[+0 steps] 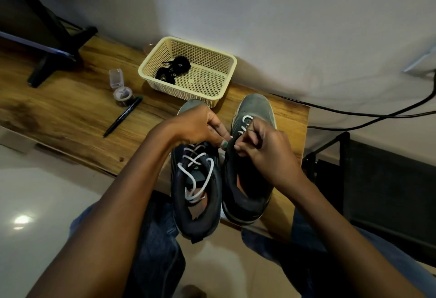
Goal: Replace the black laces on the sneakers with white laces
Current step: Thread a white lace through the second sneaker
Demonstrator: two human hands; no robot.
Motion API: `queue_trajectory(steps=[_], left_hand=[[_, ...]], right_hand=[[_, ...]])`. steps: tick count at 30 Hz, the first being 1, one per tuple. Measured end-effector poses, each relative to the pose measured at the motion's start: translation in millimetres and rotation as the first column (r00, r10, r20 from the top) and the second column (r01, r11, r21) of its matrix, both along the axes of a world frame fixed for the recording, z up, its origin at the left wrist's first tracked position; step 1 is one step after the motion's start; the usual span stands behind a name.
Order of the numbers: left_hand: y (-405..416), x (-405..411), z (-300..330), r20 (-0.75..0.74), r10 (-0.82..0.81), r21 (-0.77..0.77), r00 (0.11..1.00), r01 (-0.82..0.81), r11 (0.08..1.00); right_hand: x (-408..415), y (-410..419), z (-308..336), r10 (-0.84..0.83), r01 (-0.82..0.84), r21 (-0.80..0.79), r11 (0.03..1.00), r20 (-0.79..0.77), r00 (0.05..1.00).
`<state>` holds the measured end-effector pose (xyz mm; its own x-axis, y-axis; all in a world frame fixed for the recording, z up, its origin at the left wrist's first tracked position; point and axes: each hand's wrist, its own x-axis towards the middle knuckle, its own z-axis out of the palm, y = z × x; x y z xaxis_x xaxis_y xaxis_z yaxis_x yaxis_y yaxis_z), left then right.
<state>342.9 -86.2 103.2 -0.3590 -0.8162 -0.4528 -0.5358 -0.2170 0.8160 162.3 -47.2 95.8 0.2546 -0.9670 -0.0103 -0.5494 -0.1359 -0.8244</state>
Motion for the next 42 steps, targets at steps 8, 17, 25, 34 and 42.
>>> queue_trajectory(steps=[8,17,25,34,42], left_hand=[[0.3,-0.1,-0.3,-0.017,0.009,-0.009,1.0,-0.009,1.0],[-0.3,3.2,-0.6,-0.02,-0.067,-0.036,0.998,0.066,0.997],[2.9,-0.6,9.2,0.124,-0.088,-0.071,0.988,0.097,0.993],[3.8,11.6,11.7,0.295,-0.029,-0.142,0.955,0.074,0.987],[8.8,39.7,22.3,0.338,0.089,-0.139,0.937,-0.043,0.989]], right_hand=[[4.7,6.1,-8.2,-0.054,0.057,-0.068,0.996,0.051,0.997],[4.2,-2.3,4.8,-0.086,0.082,0.048,0.995,0.083,0.993],[-17.5,-8.1,7.0,0.015,-0.072,-0.131,0.989,-0.398,0.917],[-38.8,-14.6,5.0,-0.102,0.167,0.249,0.954,-0.251,0.962],[-40.4,-15.8,7.9,-0.109,0.185,0.324,0.928,-0.239,0.965]])
